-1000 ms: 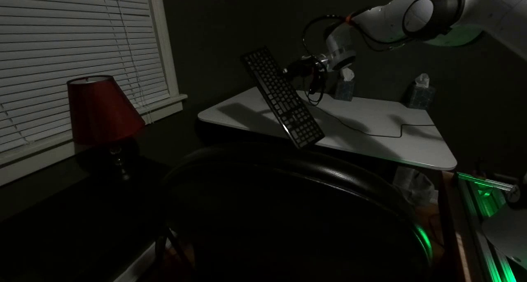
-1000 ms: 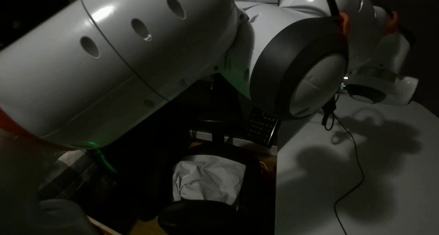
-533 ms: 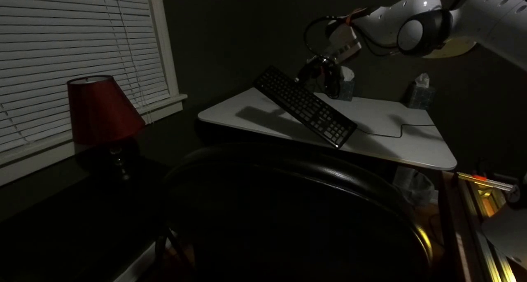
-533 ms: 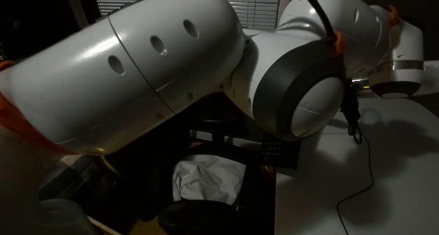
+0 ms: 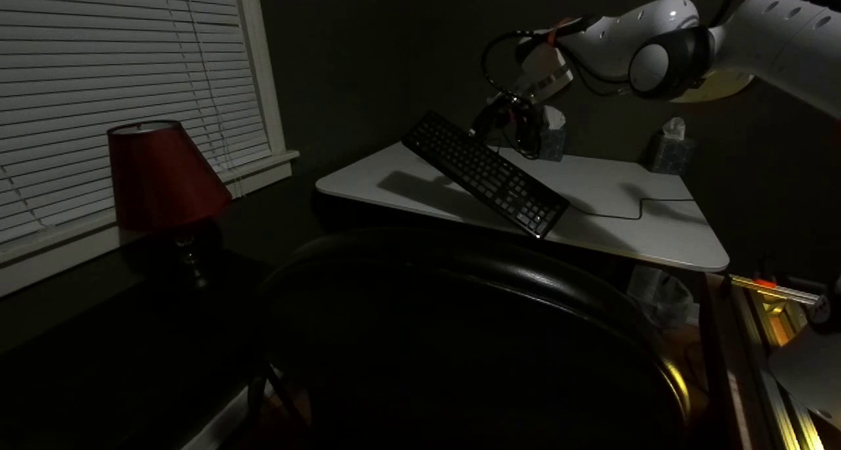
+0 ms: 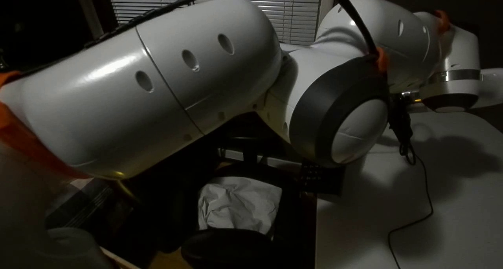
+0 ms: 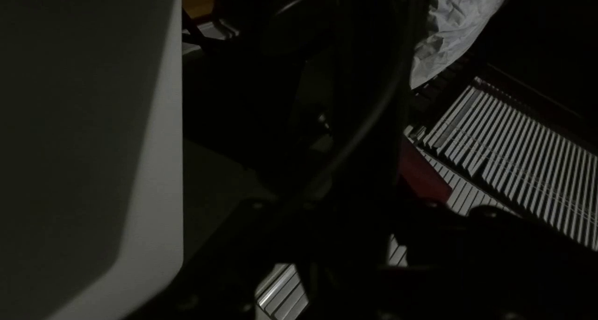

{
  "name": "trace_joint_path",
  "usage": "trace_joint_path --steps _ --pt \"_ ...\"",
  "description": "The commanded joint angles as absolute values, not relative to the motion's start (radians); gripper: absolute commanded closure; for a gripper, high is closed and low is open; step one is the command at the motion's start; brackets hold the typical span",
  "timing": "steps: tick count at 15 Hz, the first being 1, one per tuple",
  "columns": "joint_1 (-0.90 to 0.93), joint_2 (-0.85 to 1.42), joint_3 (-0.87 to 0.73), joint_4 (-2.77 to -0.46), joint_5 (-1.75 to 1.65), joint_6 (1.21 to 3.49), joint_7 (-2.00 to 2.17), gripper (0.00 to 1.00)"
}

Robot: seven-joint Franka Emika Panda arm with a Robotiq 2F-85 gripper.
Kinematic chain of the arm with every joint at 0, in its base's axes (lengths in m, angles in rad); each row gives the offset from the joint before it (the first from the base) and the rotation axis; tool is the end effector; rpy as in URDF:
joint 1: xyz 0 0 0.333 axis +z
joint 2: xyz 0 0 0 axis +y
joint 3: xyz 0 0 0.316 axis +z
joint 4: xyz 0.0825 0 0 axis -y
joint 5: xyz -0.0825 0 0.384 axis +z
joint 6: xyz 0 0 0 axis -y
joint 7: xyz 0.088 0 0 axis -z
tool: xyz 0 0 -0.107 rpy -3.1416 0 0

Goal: Put the keyboard on the table

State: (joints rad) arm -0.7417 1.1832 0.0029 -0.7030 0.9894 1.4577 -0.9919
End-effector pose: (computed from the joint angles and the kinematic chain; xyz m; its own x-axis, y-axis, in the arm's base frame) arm 0.6312 -0.4451 0.2516 0.8780 -0.1116 0.4655 0.3189 -0.5890 -0.7426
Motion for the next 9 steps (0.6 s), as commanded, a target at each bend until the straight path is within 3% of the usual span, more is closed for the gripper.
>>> trace_joint_path --steps 1,9 --pt "-0.724 1.208 -0.026 -0.643 0.953 1.472 -0.941 0.95" --pt "-0.719 1.295 -0.003 -0.471 0.644 1.425 -0.835 0.95"
